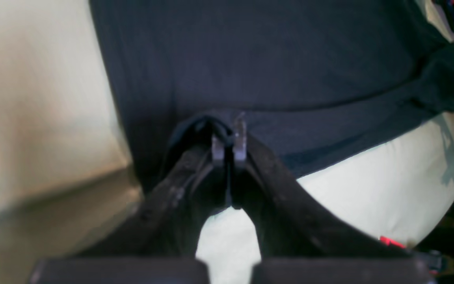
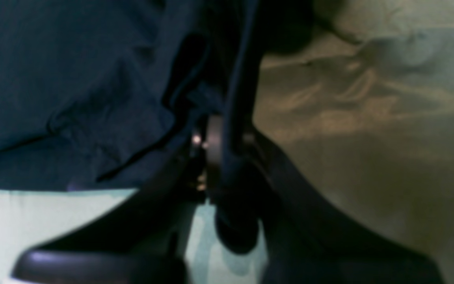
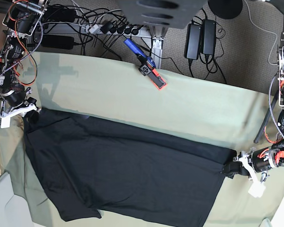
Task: Fold the T-shirt properly
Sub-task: 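Regrasp the shirt's hem edge with the left gripper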
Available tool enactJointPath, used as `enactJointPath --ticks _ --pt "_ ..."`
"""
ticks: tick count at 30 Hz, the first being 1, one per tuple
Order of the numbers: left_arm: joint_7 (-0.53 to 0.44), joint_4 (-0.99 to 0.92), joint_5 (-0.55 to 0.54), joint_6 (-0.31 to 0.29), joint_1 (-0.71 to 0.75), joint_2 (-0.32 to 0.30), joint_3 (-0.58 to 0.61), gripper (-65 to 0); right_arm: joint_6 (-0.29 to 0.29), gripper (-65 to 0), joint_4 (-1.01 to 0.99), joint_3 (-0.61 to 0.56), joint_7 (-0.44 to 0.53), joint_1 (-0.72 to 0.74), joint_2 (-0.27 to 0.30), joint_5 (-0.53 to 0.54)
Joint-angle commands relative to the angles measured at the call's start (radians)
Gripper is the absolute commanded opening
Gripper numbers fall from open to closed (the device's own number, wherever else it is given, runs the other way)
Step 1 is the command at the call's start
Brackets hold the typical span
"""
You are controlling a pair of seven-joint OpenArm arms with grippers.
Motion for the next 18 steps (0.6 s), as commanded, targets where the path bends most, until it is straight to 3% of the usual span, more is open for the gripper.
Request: enactJointPath --ticks 1,12,18 --pt "-0.028 0.013 -0.019 -0.017 -0.032 -0.014 -0.008 -65.0 0.071 -65.0 0.018 0.007 0.020 0.013 0.018 0.015" --pt "-0.116 0.012 0.119 -0.017 -0.112 0.073 -0.008 -65.0 0.071 -65.0 0.018 0.007 0.019 0.013 0.018 0.015" --pt "-0.213 -0.032 0.232 -0.017 -0.118 0.083 -0.004 -65.0 0.071 -65.0 0.018 0.007 0.019 0.013 0.018 0.015"
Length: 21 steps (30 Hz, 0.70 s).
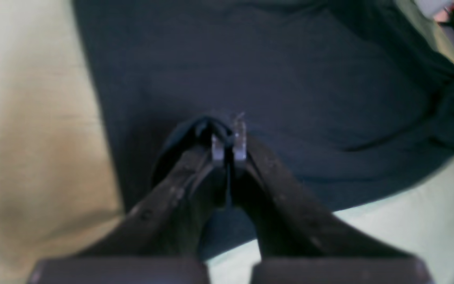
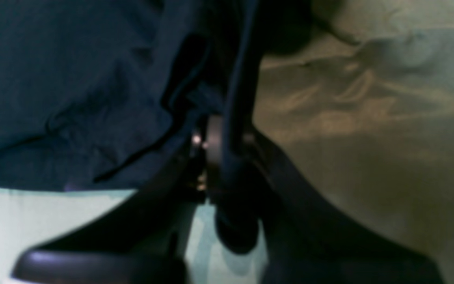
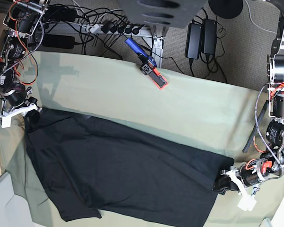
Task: Fold the T-shirt properly
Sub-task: 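Regrasp the shirt's hem edge with the left gripper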
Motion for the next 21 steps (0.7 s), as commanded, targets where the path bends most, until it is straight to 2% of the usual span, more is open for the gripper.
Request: enactJointPath --ticks 1,4,7,12,15,16,17,19,20,21 --pt "-0.048 -0.010 0.015 -0.017 -0.031 -0.011 -0.005 -65.0 0.071 -65.0 0.018 0.007 0.019 0.013 0.018 0.015" --pt "-0.122 -0.108 0.068 -0.017 -0.061 -0.005 -0.005 -65.0 0.071 -65.0 0.018 0.007 0.019 0.013 0.018 0.016" --pt "-0.164 -0.203 0.072 -0.017 -0.097 0.006 -0.005 -65.0 0.071 -65.0 0.018 0.007 0.019 0.013 0.018 0.016" --pt "-0.127 -0.234 0.058 -0.017 -0.097 0.004 -0.005 -65.0 0.071 -65.0 0.018 0.007 0.020 0.013 0.018 0.016" --pt "-0.050 -0.233 -0.029 -0.017 -0.088 -0.001 -0.005 -64.8 0.071 -65.0 0.018 0.007 0.020 0.013 0.018 0.015" --pt "-0.019 -0.233 -0.055 -0.017 -0.085 -0.001 -0.005 -60.4 0.071 -65.0 0.018 0.007 0.020 0.013 0.018 0.015" --pt "0.011 -0.233 -0.076 -0.017 -0.082 -0.001 -0.005 -53.4 0.071 -65.0 0.018 0.007 0.020 0.013 0.018 0.015" --pt "0.045 -0.233 -0.112 -0.017 -0.078 -0.001 -0.005 -35.6 0.071 -65.0 0.018 0.007 0.019 0.013 0.018 0.015" --pt "0.045 -0.233 -0.121 -0.017 -0.077 -0.002 -0.005 -28.6 0.071 -65.0 0.018 0.007 0.019 0.013 0.018 0.016" --pt "0.043 -0.233 -0.127 -0.017 -0.076 -0.003 -0.005 -25.2 0.071 -65.0 0.018 0.007 0.019 0.013 0.018 0.016"
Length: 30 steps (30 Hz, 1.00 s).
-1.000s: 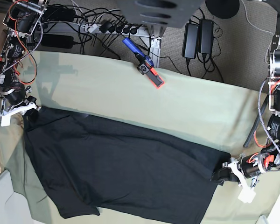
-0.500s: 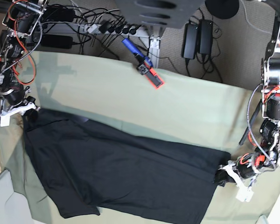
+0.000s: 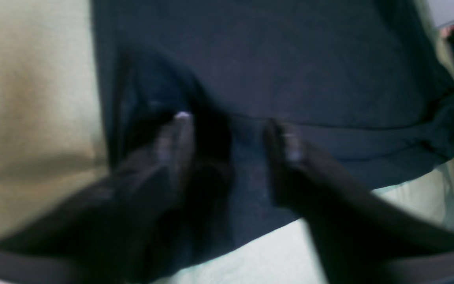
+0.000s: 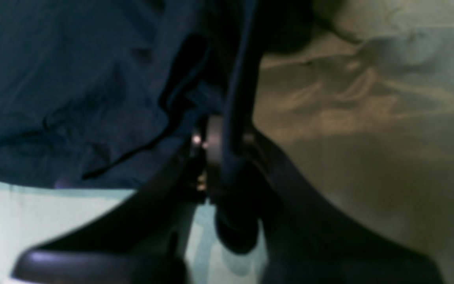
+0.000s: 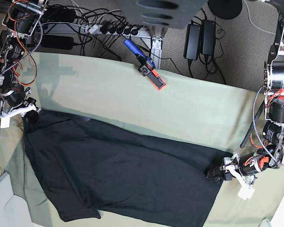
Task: Fold the T-shirt properly
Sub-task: 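Regrasp the shirt's hem edge with the left gripper, then pull the shirt with both grippers, stretching it between them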
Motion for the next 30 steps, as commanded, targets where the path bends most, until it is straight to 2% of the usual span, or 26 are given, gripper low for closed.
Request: enactJointPath --ticks 1,6,13,17,21,30 --pt "-0.014 0.014 -0.028 -0.016 -0.031 -0.019 -0.005 -24.7 0.071 -65.0 0.018 0.007 0.020 0.013 0.019 0.013" --pt "-0.005 0.016 -0.033 -0.016 -0.033 -0.034 -0.005 -24.7 0.071 -65.0 0.018 0.007 0.020 0.013 0.019 0.013" --pt "0.002 0.016 -0.035 -0.016 -0.010 -0.127 -0.005 -24.7 0.071 -65.0 0.018 0.007 0.020 0.013 0.019 0.014" --pt "0.016 0.016 -0.049 -0.016 0.018 -0.147 -0.005 -24.7 0.071 -65.0 0.018 0.007 0.020 0.013 0.018 0.017" --pt "0.062 0.016 -0.140 -0.016 0.047 -0.134 -0.005 -24.8 0.071 -65.0 0.018 0.007 0.020 0.013 0.016 0.016" --pt "0.068 0.016 -0.132 -0.016 0.072 -0.063 -0.005 -24.8 0.071 -65.0 0.018 0.007 0.020 0.013 0.016 0.016"
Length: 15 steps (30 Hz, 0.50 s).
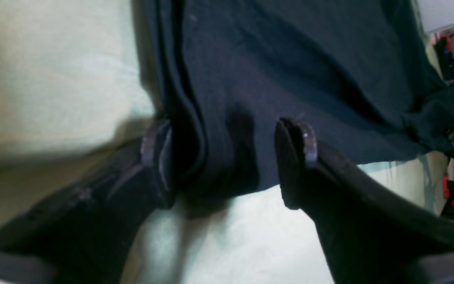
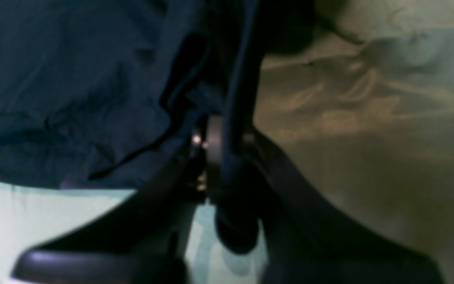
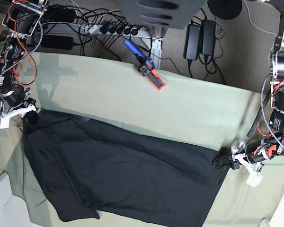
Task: Fold the T-shirt properly
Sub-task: 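Pull the shirt with both grippers, stretching it between them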
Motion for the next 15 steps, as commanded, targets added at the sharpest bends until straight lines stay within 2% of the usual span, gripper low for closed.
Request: enactJointPath --ticks 1,2,3,6,7,11,15 --pt "0.009 0.012 0.002 -0.013 -0.019 -0.006 -0.003 -24.9 0.071 -65.0 0.018 0.007 0.019 0.013 0.019 0.016" --pt "0.002 0.012 0.002 -0.013 -0.019 -0.006 -0.003 -26.5 0.071 -65.0 0.018 0.007 0.019 0.013 0.019 0.016" --pt "0.002 0.012 0.002 -0.013 -0.019 -0.007 -0.003 -32.1 0.071 -65.0 0.018 0.007 0.019 0.013 0.019 0.016" --pt "0.002 0.012 0.002 -0.013 -0.019 -0.007 -0.003 -60.3 0.071 -65.0 0.018 0.007 0.019 0.013 0.019 0.016" --pt "0.002 0.012 0.002 -0.013 -0.019 -0.007 -0.003 -65.0 0.071 -65.0 0.018 0.007 0.019 0.013 0.019 0.016" --pt "0.005 0.026 0.002 -0.013 -0.019 -0.024 -0.003 -65.0 0.071 -65.0 0.018 0.007 0.016 0.013 0.019 0.016" --pt "0.108 0.074 -0.043 -0.013 -0.011 -0.062 -0.003 -65.0 0.071 -65.0 0.018 0.007 -0.014 0.000 0.028 0.054"
